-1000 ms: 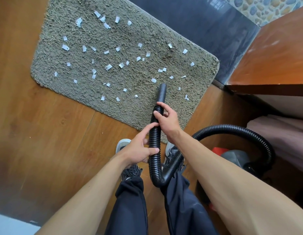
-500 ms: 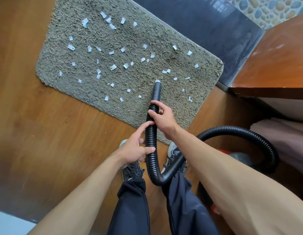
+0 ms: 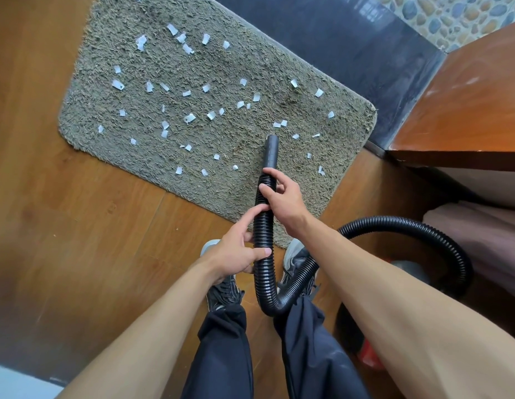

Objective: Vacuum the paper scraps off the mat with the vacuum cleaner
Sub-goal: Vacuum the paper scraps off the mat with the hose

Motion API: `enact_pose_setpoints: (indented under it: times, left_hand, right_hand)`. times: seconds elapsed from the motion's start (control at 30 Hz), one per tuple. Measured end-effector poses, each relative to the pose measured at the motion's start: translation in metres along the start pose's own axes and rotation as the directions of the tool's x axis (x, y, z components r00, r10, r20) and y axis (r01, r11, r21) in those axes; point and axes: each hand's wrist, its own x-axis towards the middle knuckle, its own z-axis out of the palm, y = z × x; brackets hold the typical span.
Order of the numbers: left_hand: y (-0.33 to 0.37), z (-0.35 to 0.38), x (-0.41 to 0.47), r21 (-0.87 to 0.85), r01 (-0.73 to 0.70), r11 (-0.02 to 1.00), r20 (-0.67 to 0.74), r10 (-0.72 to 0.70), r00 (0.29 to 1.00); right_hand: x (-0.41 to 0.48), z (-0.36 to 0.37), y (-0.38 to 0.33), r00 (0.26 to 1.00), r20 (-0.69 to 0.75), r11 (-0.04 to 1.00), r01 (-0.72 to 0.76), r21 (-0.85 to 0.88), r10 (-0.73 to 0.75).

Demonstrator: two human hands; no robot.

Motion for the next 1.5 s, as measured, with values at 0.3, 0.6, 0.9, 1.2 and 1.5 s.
enact_pose_setpoints:
  times: [0.3, 0.6, 0.9, 1.2, 1.5]
  left_hand:
    - [0.017, -0.008, 0.013, 0.072, -0.018, 0.997, -0.015, 0.019, 1.0]
    - [0.026, 0.003, 0.017, 0.098, -0.021, 0.995, 0.024, 0.019, 1.0]
    - [0.02, -0.009, 0.018, 0.068, -0.02, 0.998, -0.021, 0.022, 1.0]
    - [0.025, -0.004, 0.019, 0.079, -0.015, 0.997, -0.011, 0.016, 1.0]
    - [0.01, 0.009, 0.004, 0.044, 0.012, 0.999, -0.005, -0.012, 1.0]
  right_hand:
    - [0.018, 0.0, -0.014, 1.0, -0.018, 1.0, 0.023, -0.002, -0.023]
    - [0.018, -0.018, -0.011, 1.0, -0.022, 0.999, 0.023, 0.026, -0.022]
    - [0.028, -0.002, -0.018, 1.0, 0.026, 1.0, 0.012, -0.015, -0.012]
    - [0.026, -0.008, -0.018, 1.0, -0.001, 1.0, 0.024, -0.01, -0.024]
    - [0.006, -0.013, 0.002, 1.0, 0.016, 1.0, -0.021, 0.017, 0.02]
